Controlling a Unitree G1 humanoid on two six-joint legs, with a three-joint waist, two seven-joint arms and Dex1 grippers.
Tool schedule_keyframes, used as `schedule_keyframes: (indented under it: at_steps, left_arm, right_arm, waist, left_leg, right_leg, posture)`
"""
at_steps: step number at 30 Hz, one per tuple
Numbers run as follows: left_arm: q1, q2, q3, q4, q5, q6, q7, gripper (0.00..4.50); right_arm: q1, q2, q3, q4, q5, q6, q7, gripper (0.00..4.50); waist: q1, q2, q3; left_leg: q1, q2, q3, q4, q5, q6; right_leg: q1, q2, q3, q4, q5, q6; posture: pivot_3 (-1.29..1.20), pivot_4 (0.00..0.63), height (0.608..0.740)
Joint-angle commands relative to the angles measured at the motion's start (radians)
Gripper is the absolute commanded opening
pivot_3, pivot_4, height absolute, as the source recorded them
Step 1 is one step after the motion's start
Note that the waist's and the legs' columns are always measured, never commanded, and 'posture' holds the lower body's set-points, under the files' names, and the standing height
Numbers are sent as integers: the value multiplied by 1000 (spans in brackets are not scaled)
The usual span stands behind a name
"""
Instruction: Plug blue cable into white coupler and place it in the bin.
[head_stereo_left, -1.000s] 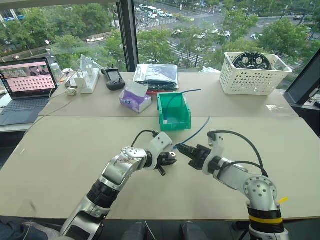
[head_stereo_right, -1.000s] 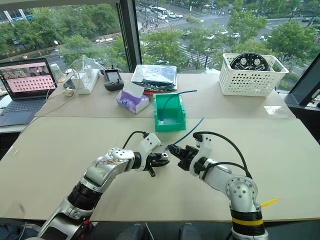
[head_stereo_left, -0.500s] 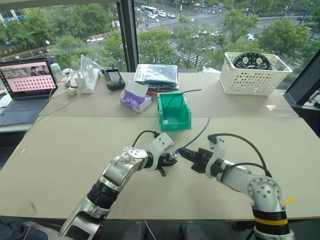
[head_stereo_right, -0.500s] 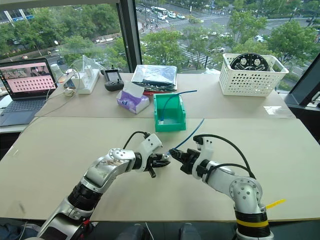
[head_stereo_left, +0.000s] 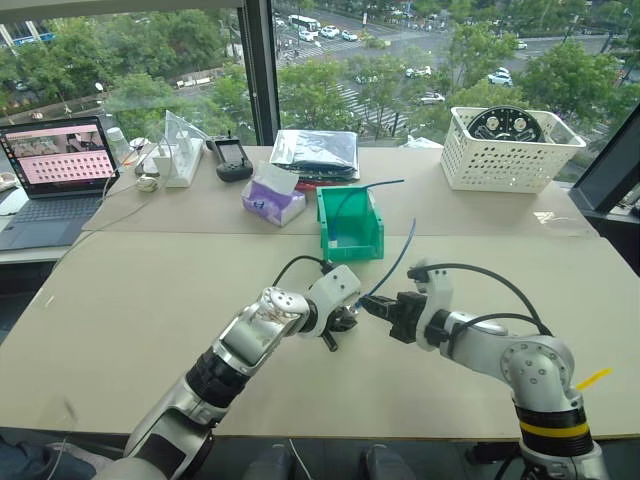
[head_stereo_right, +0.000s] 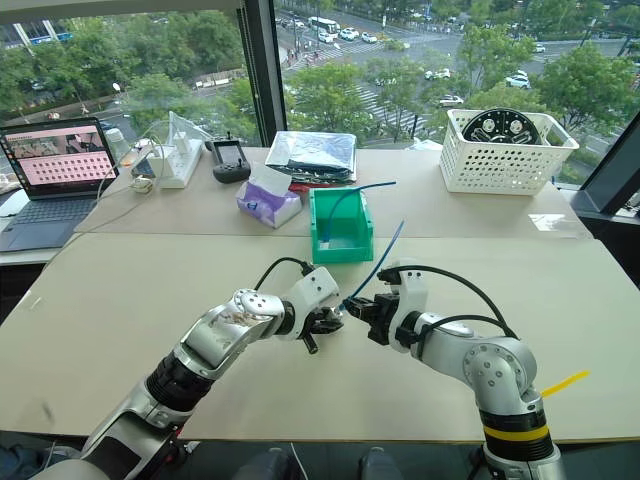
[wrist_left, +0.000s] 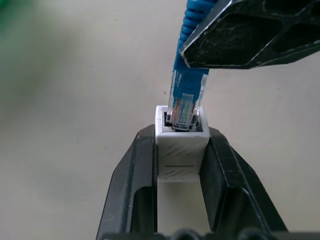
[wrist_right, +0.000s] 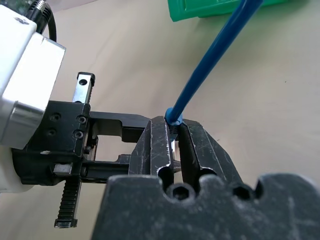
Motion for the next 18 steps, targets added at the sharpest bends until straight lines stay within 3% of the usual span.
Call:
schedule_keyframes:
  at_steps: [1,8,18]
  left_arm:
    - [-48,-43,18,27,36,9,68,665]
    - [-66,-67,57,57,40,24,110,665]
    - [-42,-95,102,32,32,49,164,665]
  right_arm:
    - [0,24,57,12,15,63,56,0]
    - [-20,46,73,113,-48,73,144,0]
    - [-33,-32,202,98,-234,69,316,0]
  waist:
    - [3,0,0]
    - [2,0,0]
    - [2,0,-4]
  left_leg:
    - [0,0,0,0,0,0]
    - [8,1,-1,3,0,0]
    - [8,2,-2,3,0,0]
  right_leg:
    - [0,0,0,0,0,0]
    - [12,0,-1,-2,0,1]
    - [13,1,-2,-3,0,1]
  posture:
    - [0,150,740]
    - [0,150,740]
    - [0,150,740]
